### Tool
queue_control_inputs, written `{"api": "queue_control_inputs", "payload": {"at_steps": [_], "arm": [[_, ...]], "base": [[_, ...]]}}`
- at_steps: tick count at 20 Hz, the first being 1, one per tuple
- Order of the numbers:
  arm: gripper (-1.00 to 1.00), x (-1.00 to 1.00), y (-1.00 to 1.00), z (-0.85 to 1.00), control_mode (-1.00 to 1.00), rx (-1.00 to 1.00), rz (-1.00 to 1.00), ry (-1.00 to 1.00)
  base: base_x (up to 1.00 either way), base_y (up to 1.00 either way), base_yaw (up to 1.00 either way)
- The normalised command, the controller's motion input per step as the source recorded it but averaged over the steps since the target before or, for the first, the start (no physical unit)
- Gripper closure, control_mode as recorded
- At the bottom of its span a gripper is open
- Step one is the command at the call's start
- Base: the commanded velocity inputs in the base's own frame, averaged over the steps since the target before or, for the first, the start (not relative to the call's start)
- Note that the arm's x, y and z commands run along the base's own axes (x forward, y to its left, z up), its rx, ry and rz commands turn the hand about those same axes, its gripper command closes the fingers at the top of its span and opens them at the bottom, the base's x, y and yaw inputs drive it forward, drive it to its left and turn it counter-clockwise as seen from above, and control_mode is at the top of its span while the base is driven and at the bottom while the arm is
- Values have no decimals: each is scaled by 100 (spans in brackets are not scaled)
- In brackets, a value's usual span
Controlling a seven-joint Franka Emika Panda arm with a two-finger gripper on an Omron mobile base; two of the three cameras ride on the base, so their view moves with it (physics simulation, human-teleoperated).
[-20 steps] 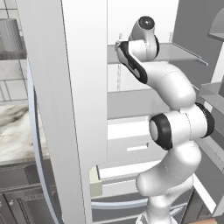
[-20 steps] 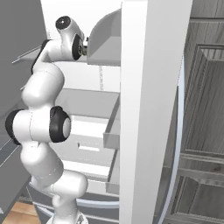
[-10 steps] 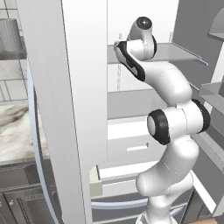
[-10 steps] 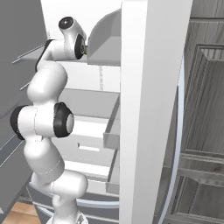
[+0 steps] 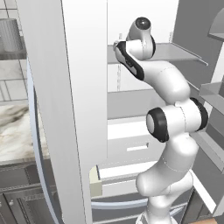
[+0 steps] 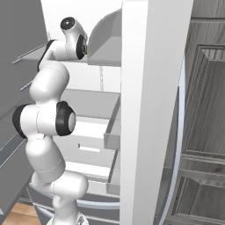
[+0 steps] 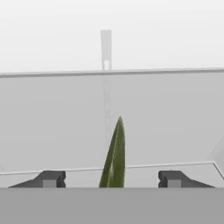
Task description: There is a bowl on the dining counter. Grab a lemon wedge from the fridge and place it in the bowl. Then get the liquor bottle and glass cup from the cabinet and place them next to the bowl.
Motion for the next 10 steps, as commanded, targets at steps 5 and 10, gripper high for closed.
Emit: {"api": "queue_control_inputs", "payload": {"at_steps": [5,10], "arm": [[100,7,0,-10,-100,0,0,0],[100,3,0,-20,-100,1,0,1]], "base": [[0,0,0],[0,0,0]]}}
